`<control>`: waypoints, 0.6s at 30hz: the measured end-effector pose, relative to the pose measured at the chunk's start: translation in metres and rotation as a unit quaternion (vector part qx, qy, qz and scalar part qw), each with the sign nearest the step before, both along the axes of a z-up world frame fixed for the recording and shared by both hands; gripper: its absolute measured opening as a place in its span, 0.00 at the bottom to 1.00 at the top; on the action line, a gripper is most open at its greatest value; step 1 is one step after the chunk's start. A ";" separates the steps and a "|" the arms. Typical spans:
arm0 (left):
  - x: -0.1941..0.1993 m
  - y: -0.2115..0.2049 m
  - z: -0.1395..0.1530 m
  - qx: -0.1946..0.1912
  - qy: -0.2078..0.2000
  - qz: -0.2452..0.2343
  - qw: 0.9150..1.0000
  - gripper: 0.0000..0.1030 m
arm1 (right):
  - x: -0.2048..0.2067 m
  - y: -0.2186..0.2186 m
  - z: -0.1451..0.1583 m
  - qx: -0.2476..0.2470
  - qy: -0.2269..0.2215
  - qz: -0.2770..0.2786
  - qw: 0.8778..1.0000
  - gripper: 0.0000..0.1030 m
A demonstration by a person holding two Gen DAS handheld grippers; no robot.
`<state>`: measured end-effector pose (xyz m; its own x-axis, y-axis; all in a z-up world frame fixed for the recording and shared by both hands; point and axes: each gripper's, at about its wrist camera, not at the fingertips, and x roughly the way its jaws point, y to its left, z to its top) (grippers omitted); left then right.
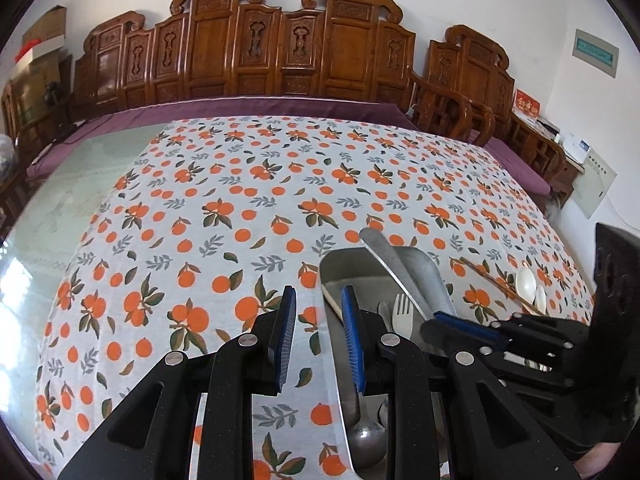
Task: Organize utensils
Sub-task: 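Release the white fork into the tray with the left gripper while the right gripper carries the metal fork over, then lower the metal fork into the tray and open the right gripper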
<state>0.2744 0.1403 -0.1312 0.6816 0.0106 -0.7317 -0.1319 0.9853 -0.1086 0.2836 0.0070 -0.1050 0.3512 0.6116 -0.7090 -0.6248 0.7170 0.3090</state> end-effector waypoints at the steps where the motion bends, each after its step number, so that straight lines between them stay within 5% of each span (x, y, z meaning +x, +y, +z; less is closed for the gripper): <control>1: 0.000 0.000 -0.001 0.001 0.001 0.000 1.000 0.21 | 0.000 0.001 -0.004 -0.001 0.003 0.001 1.000 0.08; 18: 0.002 -0.004 -0.005 0.008 0.006 -0.001 1.000 0.21 | -0.006 0.006 -0.039 -0.035 0.017 0.008 0.999 0.08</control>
